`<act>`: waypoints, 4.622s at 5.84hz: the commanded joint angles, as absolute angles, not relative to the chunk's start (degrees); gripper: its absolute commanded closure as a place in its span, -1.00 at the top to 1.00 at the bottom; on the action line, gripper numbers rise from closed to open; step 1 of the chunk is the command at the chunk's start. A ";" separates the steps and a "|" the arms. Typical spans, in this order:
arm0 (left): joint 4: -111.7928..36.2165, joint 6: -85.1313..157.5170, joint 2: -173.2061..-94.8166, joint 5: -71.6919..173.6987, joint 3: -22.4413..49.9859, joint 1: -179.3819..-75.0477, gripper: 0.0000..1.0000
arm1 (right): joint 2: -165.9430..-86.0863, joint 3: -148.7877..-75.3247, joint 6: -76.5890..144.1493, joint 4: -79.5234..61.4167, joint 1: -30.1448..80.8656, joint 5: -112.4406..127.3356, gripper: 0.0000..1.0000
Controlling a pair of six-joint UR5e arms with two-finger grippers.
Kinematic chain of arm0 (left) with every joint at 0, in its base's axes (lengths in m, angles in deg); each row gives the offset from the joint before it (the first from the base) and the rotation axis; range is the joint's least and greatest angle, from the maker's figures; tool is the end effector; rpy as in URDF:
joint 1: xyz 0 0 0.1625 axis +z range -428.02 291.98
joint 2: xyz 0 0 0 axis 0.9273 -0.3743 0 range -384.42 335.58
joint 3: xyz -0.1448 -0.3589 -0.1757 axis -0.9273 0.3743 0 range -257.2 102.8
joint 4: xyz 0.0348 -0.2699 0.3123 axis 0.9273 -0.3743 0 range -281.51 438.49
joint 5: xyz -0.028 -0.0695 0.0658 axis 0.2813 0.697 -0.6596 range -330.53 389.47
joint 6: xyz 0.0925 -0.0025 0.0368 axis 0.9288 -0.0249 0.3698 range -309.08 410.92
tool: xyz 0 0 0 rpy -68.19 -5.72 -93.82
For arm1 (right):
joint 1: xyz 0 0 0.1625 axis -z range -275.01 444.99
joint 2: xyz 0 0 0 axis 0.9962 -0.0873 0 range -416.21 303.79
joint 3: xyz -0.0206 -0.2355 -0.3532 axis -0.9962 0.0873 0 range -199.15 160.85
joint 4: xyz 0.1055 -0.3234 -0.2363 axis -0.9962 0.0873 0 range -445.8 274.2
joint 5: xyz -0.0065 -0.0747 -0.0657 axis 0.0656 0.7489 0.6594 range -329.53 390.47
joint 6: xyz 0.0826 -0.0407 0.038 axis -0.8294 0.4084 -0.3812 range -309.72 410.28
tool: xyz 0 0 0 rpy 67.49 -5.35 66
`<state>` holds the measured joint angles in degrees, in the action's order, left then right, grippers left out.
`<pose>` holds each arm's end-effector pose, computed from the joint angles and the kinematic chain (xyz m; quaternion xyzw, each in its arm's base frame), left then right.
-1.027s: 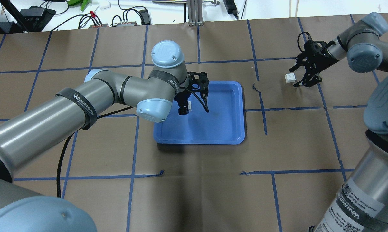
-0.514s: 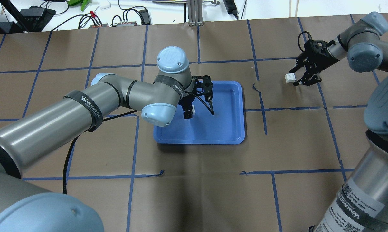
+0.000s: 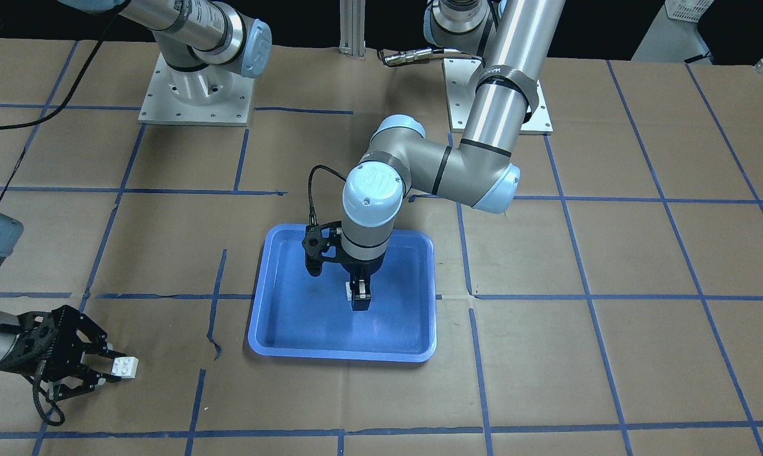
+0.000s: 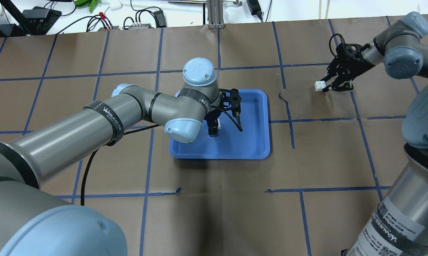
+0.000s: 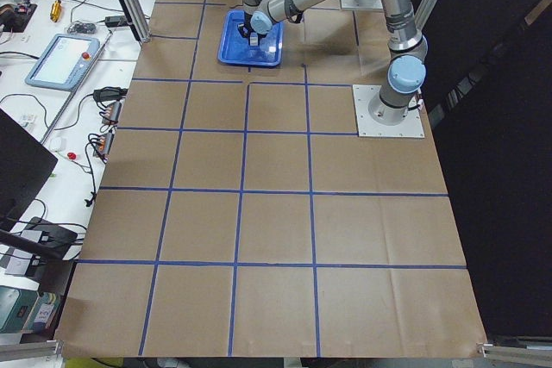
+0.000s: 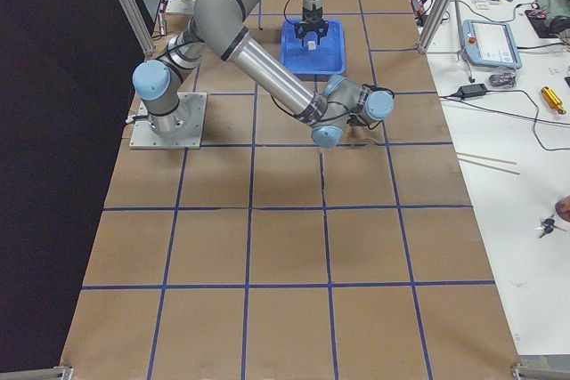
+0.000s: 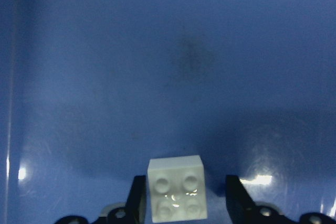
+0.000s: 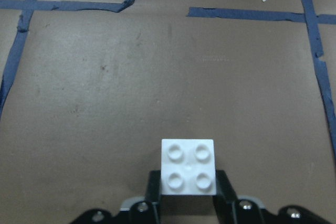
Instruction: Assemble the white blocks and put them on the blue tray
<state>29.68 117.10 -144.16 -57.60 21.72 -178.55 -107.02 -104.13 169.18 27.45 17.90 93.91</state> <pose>-0.3476 -0.5331 0.1916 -0.6865 -0.7264 0.0302 0.0149 -0.0984 -0.6902 0.1654 -0.7053 0.6646 -0.1858 0.1623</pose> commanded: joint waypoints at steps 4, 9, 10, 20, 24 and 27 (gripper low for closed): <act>7.75 106.98 -127.29 -58.68 15.18 -172.54 0.98 | -113.31 -103.87 167.79 25.74 17.14 93.93 -0.51; -0.76 69.73 -118.56 -62.52 12.37 -167.08 0.98 | -124.50 -120.89 148.96 35.95 1.89 93.49 -0.51; -3.66 62.34 -117.59 -62.29 12.19 -165.42 0.98 | -124.24 -123.80 142.80 43.85 -2.15 93.57 -0.51; -4.13 55.49 -117.41 -62.20 11.05 -163.82 0.98 | -117.64 -130.42 129.74 63.26 -12.74 93.49 -0.55; -4.04 55.49 -117.41 -61.94 10.96 -163.82 0.98 | -117.56 -130.51 127.71 63.53 -13.09 93.49 -0.56; -3.86 55.49 -117.41 -61.85 10.96 -163.82 0.98 | -117.55 -130.51 127.27 63.70 -13.97 93.05 -0.57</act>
<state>-3.98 55.49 -117.41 -61.91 10.96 -163.82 -117.56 -130.50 127.30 63.58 -13.55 93.17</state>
